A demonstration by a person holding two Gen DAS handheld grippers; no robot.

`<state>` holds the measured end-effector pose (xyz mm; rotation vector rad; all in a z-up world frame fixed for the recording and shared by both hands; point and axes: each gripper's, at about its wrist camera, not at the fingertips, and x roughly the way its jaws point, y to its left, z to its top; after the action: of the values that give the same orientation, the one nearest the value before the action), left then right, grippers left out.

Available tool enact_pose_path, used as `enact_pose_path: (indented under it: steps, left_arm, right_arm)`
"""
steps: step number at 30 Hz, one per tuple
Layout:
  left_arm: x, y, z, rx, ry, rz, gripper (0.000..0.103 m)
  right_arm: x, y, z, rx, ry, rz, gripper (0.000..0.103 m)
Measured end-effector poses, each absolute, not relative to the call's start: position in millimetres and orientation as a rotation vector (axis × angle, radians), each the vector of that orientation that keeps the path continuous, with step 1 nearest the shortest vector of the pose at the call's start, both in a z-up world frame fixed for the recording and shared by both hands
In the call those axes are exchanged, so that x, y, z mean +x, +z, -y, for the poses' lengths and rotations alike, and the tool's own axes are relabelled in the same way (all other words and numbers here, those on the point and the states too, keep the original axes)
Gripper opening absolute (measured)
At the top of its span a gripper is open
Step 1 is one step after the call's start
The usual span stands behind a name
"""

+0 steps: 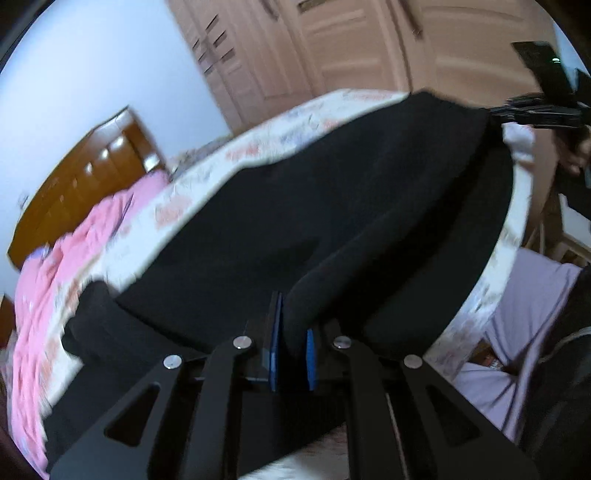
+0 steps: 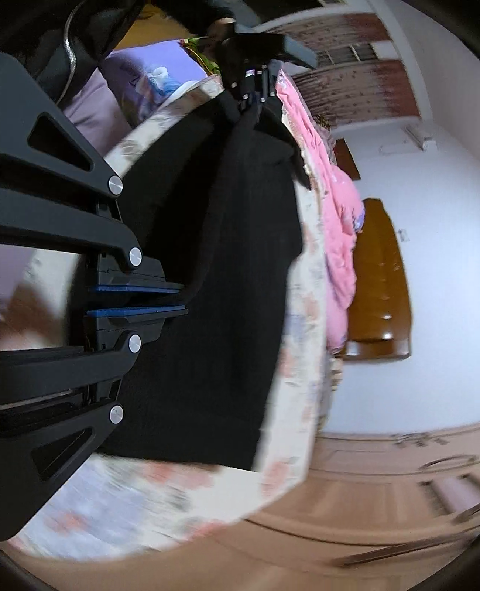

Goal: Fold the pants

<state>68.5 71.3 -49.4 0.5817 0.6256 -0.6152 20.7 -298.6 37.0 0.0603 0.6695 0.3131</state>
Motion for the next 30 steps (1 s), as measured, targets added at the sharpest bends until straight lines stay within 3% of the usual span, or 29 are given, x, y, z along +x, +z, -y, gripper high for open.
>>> enact_pose_path:
  steps: [3,6,7,8,10,13,16,27,30]
  left_arm:
    - [70.1,-56.7,-79.5,0.459,-0.597,-0.629,0.019]
    - [66.9,-53.9,-89.7,0.375,-0.576,-0.645,0.033]
    - [63.3,-52.1,-92.5,0.356,-0.561,-0.64,0.056]
    - [58.7,-49.4,-96.3,0.329,-0.549,-0.627,0.085]
    - [47.3,-42.4,-113.0,0.205,-0.527,-0.585,0.098]
    - [44.1,-44.7,-143.5,-0.041,-0.53,-0.631,0.098]
    - [50.6,-52.7,-162.6,-0.16,-0.48,-0.676,0.098]
    - [60.1,-56.4,-185.4,-0.24,-0.407,-0.694,0.098]
    - [56.0,-56.7,-178.6,-0.202,-0.408,-0.693,0.098]
  right_arm:
    - [11.2,30.2,301.5,0.131,0.307,-0.691,0.017]
    - [-10.3,36.3,307.9,0.19,0.319,-0.704,0.047]
    - [-17.5,37.9,309.9,0.217,0.324,-0.686,0.059]
    - [-26.0,38.8,311.9,0.238,0.317,-0.666,0.062]
    - [-39.3,32.0,315.7,0.29,0.294,-0.662,0.062]
    - [-38.5,15.9,331.4,0.411,0.258,-0.679,0.061]
    - [-30.9,6.8,346.8,0.555,0.238,-0.658,0.05]
    - [-14.6,18.8,365.0,0.682,0.184,-0.548,0.047]
    - [-6.1,16.3,362.9,0.666,0.161,-0.605,0.047]
